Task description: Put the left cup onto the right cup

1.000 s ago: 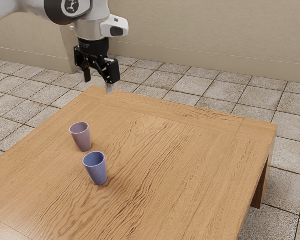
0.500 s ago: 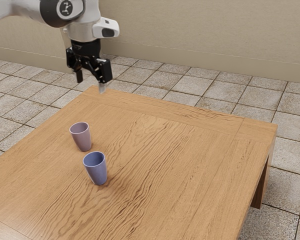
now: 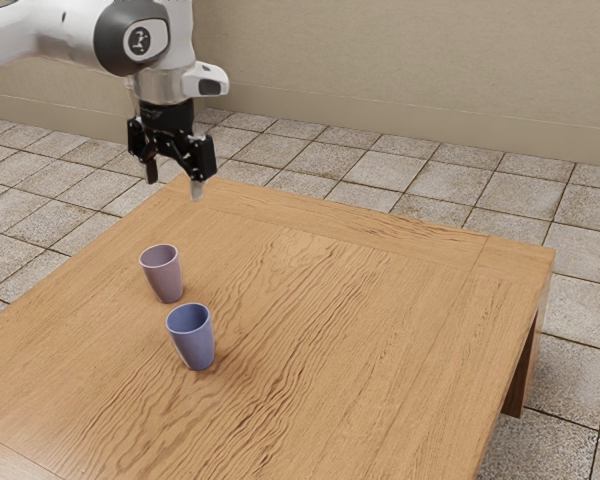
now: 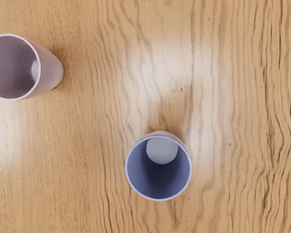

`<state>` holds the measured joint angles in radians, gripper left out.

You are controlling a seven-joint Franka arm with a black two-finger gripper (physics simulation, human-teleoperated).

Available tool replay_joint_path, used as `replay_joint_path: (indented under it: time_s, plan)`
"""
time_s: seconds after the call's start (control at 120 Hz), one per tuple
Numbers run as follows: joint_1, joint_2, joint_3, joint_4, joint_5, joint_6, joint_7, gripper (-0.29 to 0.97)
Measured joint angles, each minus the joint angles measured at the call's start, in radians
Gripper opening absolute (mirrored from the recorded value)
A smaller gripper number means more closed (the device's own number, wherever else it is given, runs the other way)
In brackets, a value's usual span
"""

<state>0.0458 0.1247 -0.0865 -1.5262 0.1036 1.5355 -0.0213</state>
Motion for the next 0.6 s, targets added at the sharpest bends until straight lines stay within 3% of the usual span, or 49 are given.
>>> replay_joint_path:
  time_s: [0.6]
  plan:
    - [0.086, 0.064, 0.022, -0.072, -0.025, 0.082, -0.004, 0.65]
